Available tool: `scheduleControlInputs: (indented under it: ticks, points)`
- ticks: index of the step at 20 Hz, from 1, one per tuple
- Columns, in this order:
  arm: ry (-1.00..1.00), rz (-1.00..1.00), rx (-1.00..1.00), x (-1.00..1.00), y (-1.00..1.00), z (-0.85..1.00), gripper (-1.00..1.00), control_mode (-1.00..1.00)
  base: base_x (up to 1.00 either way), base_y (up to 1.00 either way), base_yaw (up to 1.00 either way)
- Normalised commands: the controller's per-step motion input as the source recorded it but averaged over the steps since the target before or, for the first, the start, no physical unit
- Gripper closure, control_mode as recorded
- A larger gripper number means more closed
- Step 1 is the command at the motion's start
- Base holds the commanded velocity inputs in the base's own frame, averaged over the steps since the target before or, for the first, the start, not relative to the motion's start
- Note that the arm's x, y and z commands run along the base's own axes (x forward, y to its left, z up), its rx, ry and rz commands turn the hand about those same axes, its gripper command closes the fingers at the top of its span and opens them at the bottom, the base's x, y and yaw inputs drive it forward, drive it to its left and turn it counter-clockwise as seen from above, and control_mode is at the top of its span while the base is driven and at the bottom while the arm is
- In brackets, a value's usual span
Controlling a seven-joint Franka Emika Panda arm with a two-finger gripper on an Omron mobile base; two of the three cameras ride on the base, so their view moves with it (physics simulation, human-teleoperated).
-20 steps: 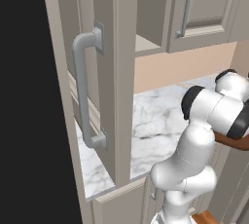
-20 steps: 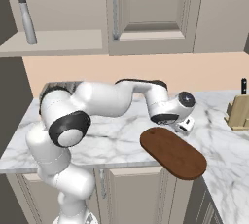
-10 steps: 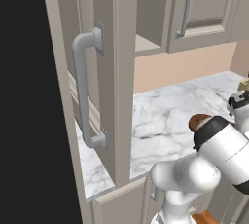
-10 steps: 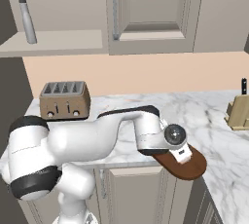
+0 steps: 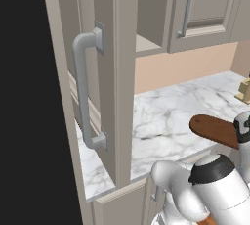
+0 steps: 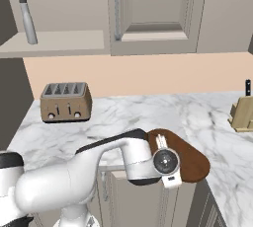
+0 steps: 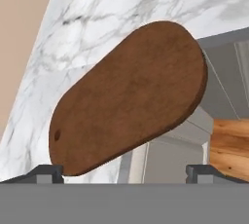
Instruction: Move the cutting board and knife to the sink. Then move spray from the cabinet to the counter.
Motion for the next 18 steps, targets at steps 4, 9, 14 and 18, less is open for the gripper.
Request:
scheduleControlInputs:
  ticks: [4,9,14,18]
  points:
    - [0.0,0.0,0.24,-0.53,-0.14,-0.07,-1.0,-1.0,0.0,0.0,0.0]
    - [0.0,0.02,0.15,-0.11,-0.07,-0.16,-1.0,-1.0,0.0,0.0,0.0]
    - [-0.2,-0.01,0.03,-0.12,0.0,-0.32,-1.0,-1.0,0.0,0.0,0.0]
    - [-0.37,-0.12,0.03,-0.18,0.0,-0.3,-1.0,-1.0,0.0,0.0,0.0]
